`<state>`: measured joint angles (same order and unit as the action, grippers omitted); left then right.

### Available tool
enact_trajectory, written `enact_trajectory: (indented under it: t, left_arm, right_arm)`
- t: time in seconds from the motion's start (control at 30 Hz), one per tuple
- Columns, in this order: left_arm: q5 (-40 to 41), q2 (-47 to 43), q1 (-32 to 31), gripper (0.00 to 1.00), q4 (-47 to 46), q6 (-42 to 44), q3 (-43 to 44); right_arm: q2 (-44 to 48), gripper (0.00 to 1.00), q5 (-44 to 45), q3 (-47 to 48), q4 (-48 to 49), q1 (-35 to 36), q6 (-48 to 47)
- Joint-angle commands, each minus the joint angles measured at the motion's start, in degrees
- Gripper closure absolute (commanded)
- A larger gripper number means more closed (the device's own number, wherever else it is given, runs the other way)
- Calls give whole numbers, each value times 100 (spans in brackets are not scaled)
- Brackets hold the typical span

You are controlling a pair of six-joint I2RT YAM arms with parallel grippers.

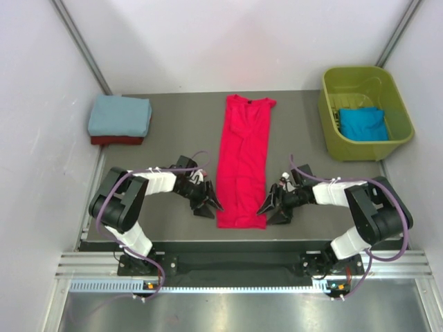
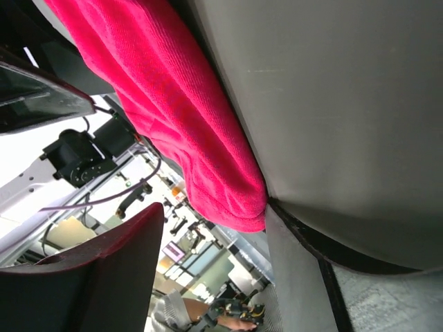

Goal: Fold and stack the t-shirts
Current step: Fold the tshirt

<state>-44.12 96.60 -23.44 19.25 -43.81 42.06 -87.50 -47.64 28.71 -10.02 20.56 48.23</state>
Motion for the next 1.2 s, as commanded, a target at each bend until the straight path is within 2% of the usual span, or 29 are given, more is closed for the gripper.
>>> enact_trajectory:
  t: [0.0,0.2,0.27,0.33,0.4,0.43,0.5,0.53,0.57,0.83,0.97,1.17]
  left_arm:
    - [255,-106,-178,46,-342,-57,-163]
    - [299,26,-310,55,-474,-145,-216]
    - [299,52,-328,59,-457,-128,-207]
    - [316,44,-328,69,-439,-119,-216]
    - [316,17,-328,83,-439,-127,-251]
    - [342,0,-328,86,-422,-119,-251]
    - [334,-27,-328,89,-404,-93,-234]
    - [334,-44,-328,96,-395,-84,-216]
    - [334,-36,-328,97,-334,-40,-164]
    - [79,-255,-345,100,500,689,530]
    - [149,-378,-337,100,958,1224,1188]
    - [395,-229,-258,100,1397,1691,2304]
  right_arm:
    - [-21,39,395,-32,158,159,20]
    - [-109,47,501,3,141,326,-76]
    - [-135,54,545,29,167,352,-103]
    - [-144,60,580,21,228,379,-94]
    - [-127,64,589,21,255,431,-112]
    - [-100,73,580,12,299,432,-103]
    - [-65,80,589,21,317,432,-164]
    - [-22,89,606,38,299,432,-182]
    - [14,99,633,56,273,432,-217]
    - [812,100,940,521,-228,432,-981]
    - [1095,100,1063,855,-500,405,-1429]
    - [1043,100,1151,1681,-870,160,-1860]
